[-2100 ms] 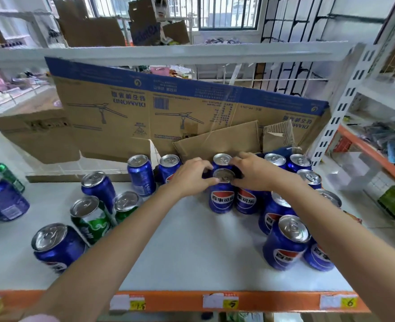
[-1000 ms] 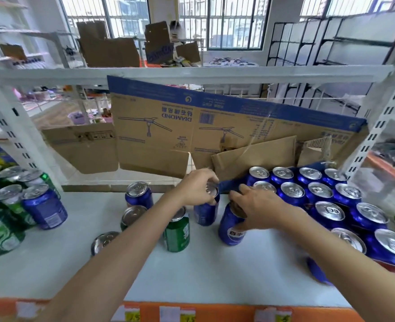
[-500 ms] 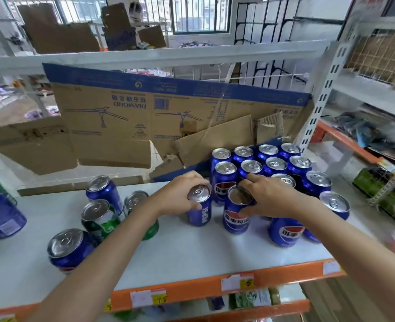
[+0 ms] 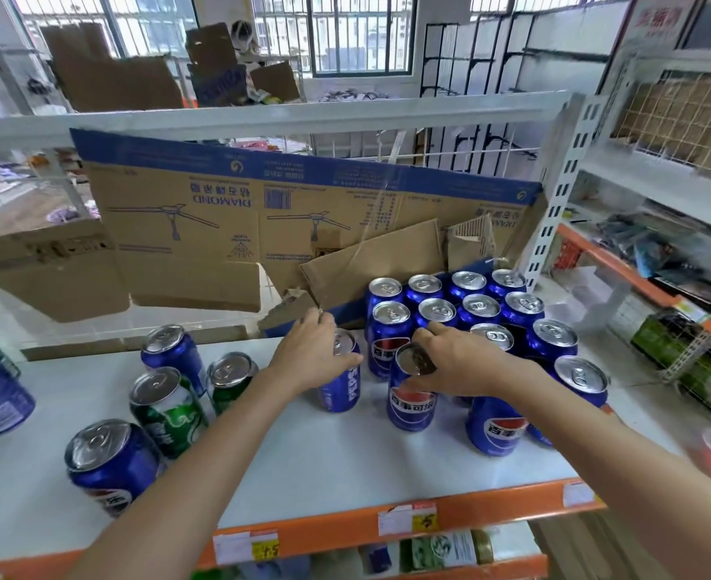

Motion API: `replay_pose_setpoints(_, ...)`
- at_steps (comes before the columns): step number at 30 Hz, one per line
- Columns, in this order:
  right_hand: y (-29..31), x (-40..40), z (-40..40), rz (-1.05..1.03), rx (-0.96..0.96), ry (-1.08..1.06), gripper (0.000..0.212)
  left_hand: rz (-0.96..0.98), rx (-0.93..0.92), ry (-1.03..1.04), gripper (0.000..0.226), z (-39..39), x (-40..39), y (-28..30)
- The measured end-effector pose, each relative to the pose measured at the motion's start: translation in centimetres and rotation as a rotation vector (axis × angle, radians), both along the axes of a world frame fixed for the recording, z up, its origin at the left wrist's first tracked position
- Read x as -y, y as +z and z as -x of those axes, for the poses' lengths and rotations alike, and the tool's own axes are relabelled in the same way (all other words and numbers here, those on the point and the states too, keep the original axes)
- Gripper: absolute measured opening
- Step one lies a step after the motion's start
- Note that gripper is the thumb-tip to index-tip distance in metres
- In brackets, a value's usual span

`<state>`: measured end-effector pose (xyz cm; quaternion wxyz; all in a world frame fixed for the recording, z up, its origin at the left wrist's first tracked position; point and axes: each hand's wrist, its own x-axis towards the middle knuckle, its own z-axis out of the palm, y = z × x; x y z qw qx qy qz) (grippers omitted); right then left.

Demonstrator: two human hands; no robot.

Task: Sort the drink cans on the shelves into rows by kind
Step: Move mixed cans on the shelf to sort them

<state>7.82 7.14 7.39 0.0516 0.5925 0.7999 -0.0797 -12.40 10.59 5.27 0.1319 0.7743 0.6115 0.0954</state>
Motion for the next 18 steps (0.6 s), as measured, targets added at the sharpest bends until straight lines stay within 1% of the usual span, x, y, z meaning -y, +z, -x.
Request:
replay_pose_setpoints(2,0.3,-0.2,-0.4,0.035,-0.036,0.022,0.074,0.092,0.096,-0.153,0.06,0.8,-0.3,0.5)
replay_pose_setpoints(4,0.6,-0.2,-0.9,0.06,-0.068,0.046,0.075,0.137,0.17,-0.208,0.062,1.4,-0.2,0.7)
replay_pose_setpoints(7,0.8,-0.1,-1.3,0.087,-0.124,0.056,0.07,0.075,0.219,-0.081,0.06,1.3,0.3,0.3)
replay_pose_setpoints(9,0.6,-0.3,-1.4,0.084,-0.133,0.059,0.065,0.024,0.144,0.025,0.063,0.6,0.7,-0.3)
replay_pose_setpoints(10,0.5,-0.3,-1.4,0.074,-0.127,0.055,0.063,-0.006,0.122,0.049,0.064,0.3,0.7,-0.7)
replay_pose_setpoints(12,0.2,-0.5,-1.5,0.049,-0.113,0.033,0.06,-0.04,0.154,0.042,0.061,-0.1,0.8,-1.2)
replay_pose_setpoints(14,-0.1,-0.6,-1.5,0.025,-0.111,0.007,0.061,0.019,0.235,-0.024,0.056,0.0,0.6,-1.0)
replay_pose_setpoints(17,-0.5,-0.7,-1.6,0.01,-0.124,-0.013,0.063,0.223,0.314,-0.164,0.057,0.7,0.3,0.4)
replay_pose_setpoints(18,-0.6,-0.8,-1.6,-0.002,-0.127,-0.019,0.064,0.253,0.323,-0.179,0.057,0.7,0.3,0.6)
